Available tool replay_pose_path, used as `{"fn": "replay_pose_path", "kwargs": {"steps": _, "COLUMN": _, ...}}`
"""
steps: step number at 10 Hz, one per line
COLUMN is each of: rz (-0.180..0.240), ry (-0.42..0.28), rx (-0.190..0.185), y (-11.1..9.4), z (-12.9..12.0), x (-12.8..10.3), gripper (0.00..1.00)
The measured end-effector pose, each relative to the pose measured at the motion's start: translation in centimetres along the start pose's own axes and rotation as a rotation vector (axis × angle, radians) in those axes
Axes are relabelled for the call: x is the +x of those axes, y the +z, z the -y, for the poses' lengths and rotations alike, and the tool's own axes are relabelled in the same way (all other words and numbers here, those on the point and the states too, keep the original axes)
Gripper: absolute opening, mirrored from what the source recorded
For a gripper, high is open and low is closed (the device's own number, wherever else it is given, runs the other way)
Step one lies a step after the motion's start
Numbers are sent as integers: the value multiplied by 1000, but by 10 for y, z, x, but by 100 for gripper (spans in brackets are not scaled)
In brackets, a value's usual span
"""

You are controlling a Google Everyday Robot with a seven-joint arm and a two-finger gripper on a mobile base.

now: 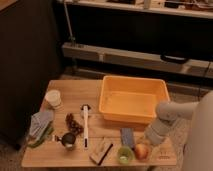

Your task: Place apple in table surface

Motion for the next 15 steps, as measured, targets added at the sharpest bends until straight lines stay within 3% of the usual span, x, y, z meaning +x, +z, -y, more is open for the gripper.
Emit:
{"fn": "replay_pose_path", "kwargs": {"steps": 3, "rz": 78, "ry": -67, "rx": -3, "y": -23, "z": -4, "x": 9, "gripper": 0}}
{"fn": "replay_pose_path", "kwargs": {"steps": 4, "rz": 121, "ry": -114, "rx": 0, "y": -48, "z": -3, "x": 20, "gripper": 0}}
{"fn": "replay_pose_path", "kwargs": {"steps": 11, "rz": 307, "ry": -357, "rx": -2, "y": -190, "z": 3, "x": 87, "gripper": 0}}
{"fn": "replay_pose_path", "kwargs": {"steps": 12, "rz": 309, "ry": -416, "rx": -17, "y": -202, "z": 1, "x": 94, "gripper": 0}}
{"fn": "replay_pose_path", "kwargs": {"steps": 15, "rz": 257, "ry": -517, "rx": -74, "y": -213, "z": 0, "x": 97, "gripper": 0}}
